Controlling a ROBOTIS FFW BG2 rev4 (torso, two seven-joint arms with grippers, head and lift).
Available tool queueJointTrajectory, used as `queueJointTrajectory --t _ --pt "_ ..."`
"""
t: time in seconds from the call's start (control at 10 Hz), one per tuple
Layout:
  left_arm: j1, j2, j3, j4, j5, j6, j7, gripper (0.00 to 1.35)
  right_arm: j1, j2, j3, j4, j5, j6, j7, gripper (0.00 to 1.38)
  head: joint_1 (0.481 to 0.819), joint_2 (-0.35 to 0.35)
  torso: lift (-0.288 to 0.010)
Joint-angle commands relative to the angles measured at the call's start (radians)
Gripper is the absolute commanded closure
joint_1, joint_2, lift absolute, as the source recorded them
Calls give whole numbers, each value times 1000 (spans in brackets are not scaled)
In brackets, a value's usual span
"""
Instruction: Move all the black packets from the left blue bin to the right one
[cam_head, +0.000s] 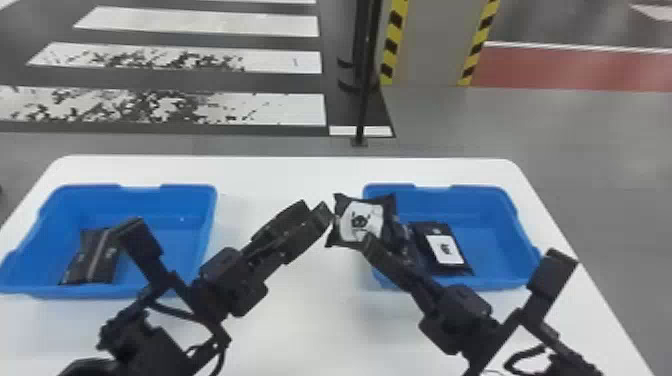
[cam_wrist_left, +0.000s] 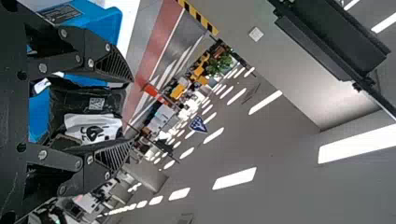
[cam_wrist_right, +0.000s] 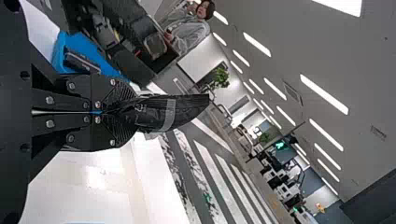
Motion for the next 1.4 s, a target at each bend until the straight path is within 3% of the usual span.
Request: queueJointTrajectory --t 0.0,0.3,0.5,0.7,0.9,1.1,1.2,1.3 --pt "43 -9 44 -54 12 1 -1 179 -36 1 -46 39 34 -2 -2 1273 695 -68 -140" --pt "143 -33 142 -137 6 13 0 208 -149 0 -194 184 136 -27 -14 1273 695 -103 -140" --pt "175 -47 192 -149 8 25 0 216 -232 -10 -297 287 287 -34 -29 1273 695 -171 -140" --pt "187 -55 218 -157 16 42 0 216 -311 -40 -303 425 275 -10 -33 1205 695 -228 -140" --pt "195 -59 230 -157 16 52 0 216 -318 -43 -295 430 260 44 -29 1122 695 -243 -140" --pt "200 -62 248 -159 6 47 0 216 -291 -29 -297 400 273 12 -39 200 695 -228 -140" --pt "200 -66 264 -159 -4 45 0 216 -247 -22 -295 353 273 -5 -51 82 695 -223 -140" --pt "205 -67 287 -162 -16 47 0 217 -171 -6 -295 285 268 -42 -69 125 695 -220 -140"
